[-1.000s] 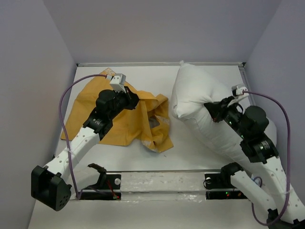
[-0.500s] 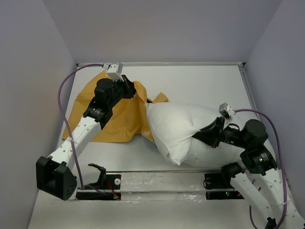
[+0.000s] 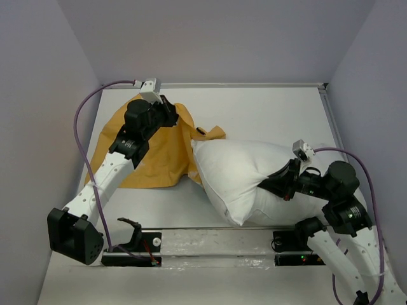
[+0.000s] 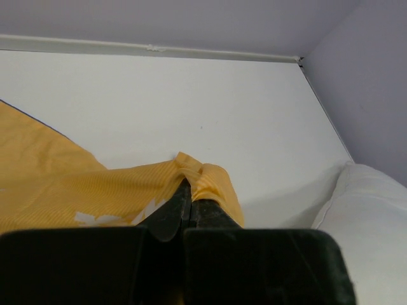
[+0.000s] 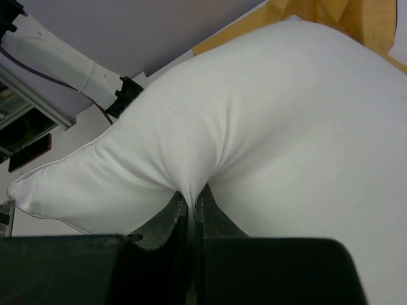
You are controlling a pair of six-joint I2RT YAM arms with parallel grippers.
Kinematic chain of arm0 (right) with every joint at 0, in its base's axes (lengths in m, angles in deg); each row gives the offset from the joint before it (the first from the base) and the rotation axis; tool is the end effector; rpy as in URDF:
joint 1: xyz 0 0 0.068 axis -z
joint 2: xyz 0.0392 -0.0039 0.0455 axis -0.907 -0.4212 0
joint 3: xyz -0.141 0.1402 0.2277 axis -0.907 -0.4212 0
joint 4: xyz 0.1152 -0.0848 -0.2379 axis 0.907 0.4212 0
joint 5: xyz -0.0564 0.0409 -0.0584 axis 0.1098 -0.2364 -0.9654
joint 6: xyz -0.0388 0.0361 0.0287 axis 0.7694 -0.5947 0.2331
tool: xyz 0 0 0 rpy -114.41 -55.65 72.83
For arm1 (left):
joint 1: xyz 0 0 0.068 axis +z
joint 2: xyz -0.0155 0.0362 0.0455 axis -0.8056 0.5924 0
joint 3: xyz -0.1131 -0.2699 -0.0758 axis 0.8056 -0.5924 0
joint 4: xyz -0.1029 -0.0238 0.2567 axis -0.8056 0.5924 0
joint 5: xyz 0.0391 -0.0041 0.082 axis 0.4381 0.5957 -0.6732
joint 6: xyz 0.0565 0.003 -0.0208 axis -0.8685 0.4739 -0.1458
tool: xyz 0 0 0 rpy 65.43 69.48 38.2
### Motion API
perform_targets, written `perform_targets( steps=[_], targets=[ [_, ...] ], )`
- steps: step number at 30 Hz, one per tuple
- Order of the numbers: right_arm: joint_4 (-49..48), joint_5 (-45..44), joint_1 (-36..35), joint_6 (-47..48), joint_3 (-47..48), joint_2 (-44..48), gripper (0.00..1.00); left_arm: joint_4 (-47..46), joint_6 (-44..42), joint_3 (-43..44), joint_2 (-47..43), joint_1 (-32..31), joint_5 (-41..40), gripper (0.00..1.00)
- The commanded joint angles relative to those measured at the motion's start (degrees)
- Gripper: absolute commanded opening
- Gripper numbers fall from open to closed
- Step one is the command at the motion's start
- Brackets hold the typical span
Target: Put the pillow into the pillowcase
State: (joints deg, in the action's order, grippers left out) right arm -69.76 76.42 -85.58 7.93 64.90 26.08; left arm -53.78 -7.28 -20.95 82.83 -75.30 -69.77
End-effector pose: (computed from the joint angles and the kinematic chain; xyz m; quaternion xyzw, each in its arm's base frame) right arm 0.0730 0.0636 0.3581 -0.3067 0.6552 0.4911 0.4853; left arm 0.2723 -0.1154 0.3981 0.0572 0.7188 -0.3032 0.6230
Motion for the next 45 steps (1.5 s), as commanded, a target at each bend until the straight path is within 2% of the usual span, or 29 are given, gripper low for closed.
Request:
perform_targets(
  steps=[1,9,13,15,19,22,25,27,28,30,34,37,39,40,43,44,45],
  targets=[
    [0.8,0.4,-0.2,-0.4,2.9,1.9,0.0,-2.3,-0.8,5.2,0.2,0.4,-1.1,0.0],
    [0.3,-4.1,-0.2,-0.9,1.4,-0.9,0.0,-1.1,-1.9,4.0,-2.0,0.4,1.0,0.0],
    [-9.8,-4.5,-0.2,-3.3,0.2,-4.2,0.0,0.2,-2.3,-0.3,-5.1,0.4,2.8,0.0],
    [-20.5,-3.5,-0.2,-4.4,0.5,-9.0,0.0,2.4,-3.2,-2.1,-6.8,0.4,4.2,0.0],
    [-32.3,-2.3,-1.3,-4.6,4.0,-19.2,0.0,9.0,-6.3,-4.2,-9.6,0.4,4.8,0.0],
    [-35.8,-3.3,-3.4,-2.4,7.3,-25.7,0.0,12.6,-8.8,-4.4,-11.5,0.4,3.4,0.0],
    [-36.5,-2.0,-9.7,0.2,12.3,-32.3,0.0,16.2,-10.9,-2.1,-11.0,0.3,4.0,0.0],
    [-30.6,-3.6,-15.5,5.3,16.5,-35.3,0.0,16.7,-11.1,0.1,-10.1,0.3,5.5,0.0],
    [-25.8,-5.4,-20.6,9.4,17.3,-37.2,0.0,16.6,-11.0,0.8,-9.7,0.3,5.7,0.0],
    [-24.2,-5.4,-22.9,10.8,16.9,-37.6,0.0,16.2,-11.1,2.4,-8.7,0.4,5.6,0.0],
    [-21.8,-3.4,-22.9,11.8,13.5,-34.6,0.0,15.7,-11.5,4.6,-6.7,0.4,8.5,0.0],
    [-15.6,-10.1,-22.9,14.5,15.4,-36.0,0.0,16.5,-12.2,5.4,-7.2,0.3,10.1,0.0],
    [-15.6,-20.1,-22.9,15.1,16.0,-38.3,0.0,17.8,-12.9,4.6,-8.6,0.3,9.8,0.0],
    [-16.2,-27.6,-22.9,15.3,17.2,-39.4,0.0,18.0,-12.8,3.9,-9.3,0.3,9.8,0.0],
    [-18.8,-40.4,-22.9,13.5,19.4,-43.2,0.0,19.4,-13.0,1.2,-11.5,0.3,9.5,0.0],
    [-22.3,-46.9,-22.9,12.6,19.9,-43.7,0.0,21.1,-13.4,0.9,-11.9,0.4,8.7,0.0],
    [-24.3,-49.3,-22.9,12.4,19.8,-43.9,0.0,22.0,-14.2,0.5,-12.6,0.3,7.9,0.0]
  ],
)
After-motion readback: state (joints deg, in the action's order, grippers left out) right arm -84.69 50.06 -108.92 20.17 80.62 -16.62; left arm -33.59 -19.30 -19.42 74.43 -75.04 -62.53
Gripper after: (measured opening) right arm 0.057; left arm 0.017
